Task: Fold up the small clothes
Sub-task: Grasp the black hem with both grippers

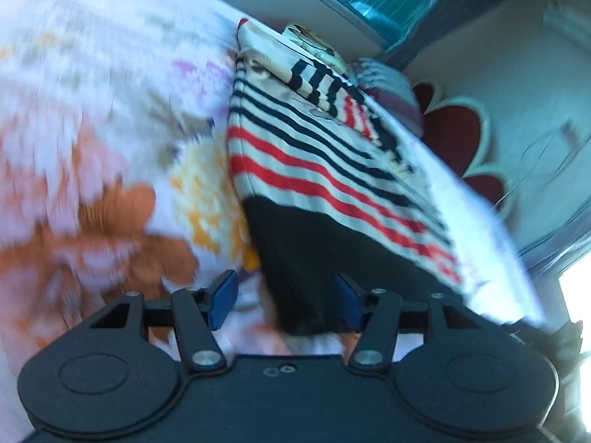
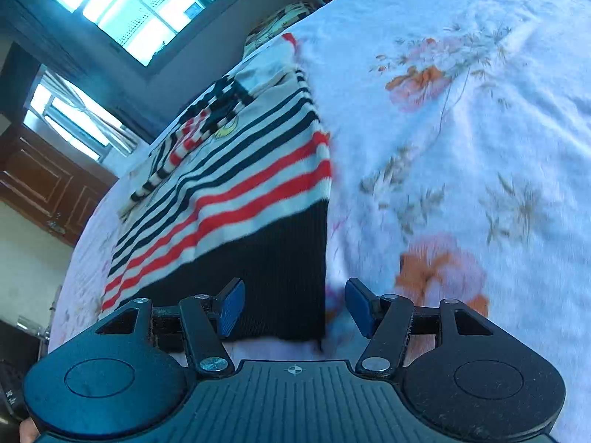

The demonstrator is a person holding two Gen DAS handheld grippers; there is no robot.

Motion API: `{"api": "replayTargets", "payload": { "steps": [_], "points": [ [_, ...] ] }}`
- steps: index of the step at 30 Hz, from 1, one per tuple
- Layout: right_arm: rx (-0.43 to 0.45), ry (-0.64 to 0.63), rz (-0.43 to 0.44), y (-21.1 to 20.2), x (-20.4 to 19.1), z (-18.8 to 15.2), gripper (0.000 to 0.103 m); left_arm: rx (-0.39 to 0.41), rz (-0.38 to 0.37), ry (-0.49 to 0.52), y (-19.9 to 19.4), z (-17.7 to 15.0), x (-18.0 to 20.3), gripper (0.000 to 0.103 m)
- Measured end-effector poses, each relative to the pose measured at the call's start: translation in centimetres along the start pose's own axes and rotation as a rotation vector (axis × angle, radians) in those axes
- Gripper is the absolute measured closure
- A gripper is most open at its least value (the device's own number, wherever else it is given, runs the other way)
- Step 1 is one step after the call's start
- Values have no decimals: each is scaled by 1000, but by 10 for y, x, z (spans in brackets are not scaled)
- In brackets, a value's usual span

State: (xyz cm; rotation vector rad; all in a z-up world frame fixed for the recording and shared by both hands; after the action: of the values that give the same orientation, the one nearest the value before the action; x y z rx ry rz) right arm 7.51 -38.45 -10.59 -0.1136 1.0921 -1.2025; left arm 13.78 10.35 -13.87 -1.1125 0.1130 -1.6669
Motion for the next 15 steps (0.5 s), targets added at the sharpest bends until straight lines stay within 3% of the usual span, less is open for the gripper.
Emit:
{"api": "replayTargets", "payload": {
  "steps": [3,7,12,15],
  "points": [
    [4,16,18,0,2,1,42,1,-57,-121,7,4,-10,50],
    [7,67,54,19,7,21,43,-8,-82,-125,30,18,-10,60],
    [-19,52,100,43,0,35,43,-30,-105,-123,54,31,-2,60],
    [-60,56,129,47,2,32,74,-31,-104,-95,58,28,3,62]
  ]
}}
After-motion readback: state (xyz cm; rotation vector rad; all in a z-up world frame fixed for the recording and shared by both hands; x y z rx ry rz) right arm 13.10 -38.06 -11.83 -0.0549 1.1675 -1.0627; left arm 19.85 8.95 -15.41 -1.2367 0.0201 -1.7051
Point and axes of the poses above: each gripper's, at about its wrist camera, not at the fingertips, and y roughly the way its jaws point, x to its right, z to its top, the point moved 5 cm from there along y, roughly the way its jaws point, and after that the axes turned 6 degrees about x, right-handed, at the moved point
